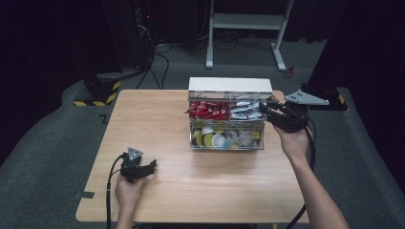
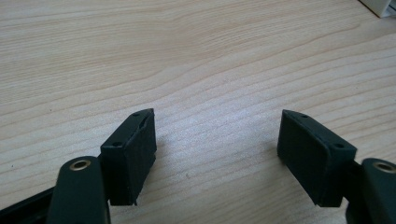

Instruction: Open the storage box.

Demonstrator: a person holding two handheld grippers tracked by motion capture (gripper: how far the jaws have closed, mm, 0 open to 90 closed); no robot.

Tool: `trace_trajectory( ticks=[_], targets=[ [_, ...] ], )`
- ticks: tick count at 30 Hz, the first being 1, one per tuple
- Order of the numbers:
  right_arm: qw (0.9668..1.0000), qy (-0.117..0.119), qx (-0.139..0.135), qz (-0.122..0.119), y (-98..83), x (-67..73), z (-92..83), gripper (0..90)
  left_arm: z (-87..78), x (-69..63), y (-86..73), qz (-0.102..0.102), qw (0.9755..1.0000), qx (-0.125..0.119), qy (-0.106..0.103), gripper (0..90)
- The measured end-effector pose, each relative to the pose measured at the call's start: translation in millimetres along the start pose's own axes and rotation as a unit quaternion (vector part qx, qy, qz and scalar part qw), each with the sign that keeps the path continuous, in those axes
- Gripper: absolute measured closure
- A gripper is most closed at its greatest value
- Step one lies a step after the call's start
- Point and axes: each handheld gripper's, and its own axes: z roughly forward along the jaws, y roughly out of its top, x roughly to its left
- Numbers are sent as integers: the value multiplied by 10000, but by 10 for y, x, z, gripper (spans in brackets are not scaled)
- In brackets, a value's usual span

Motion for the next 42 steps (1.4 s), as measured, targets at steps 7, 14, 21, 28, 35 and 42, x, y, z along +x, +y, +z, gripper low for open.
trace_trajectory(
  ticks=[7,14,21,28,35,42],
  targets=[
    [10000,-11,7,29,29,-25,10,621,0,-11,0,36,10000,0,-23,283],
    [10000,-31,-43,44,77,-45,15,616,2,-20,4,41,10000,40,-63,256],
    [9999,-53,-99,46,119,-54,29,610,6,-27,4,42,9999,38,-99,238],
    [9999,-48,-132,47,132,-70,48,607,-15,-89,74,204,9997,92,-129,261],
    [9999,-53,-154,53,150,-79,62,603,-119,-162,243,224,9986,-159,-446,282],
    [9999,-48,-116,101,125,-104,117,600,-219,-293,469,321,9948,-296,-915,298]
  ],
)
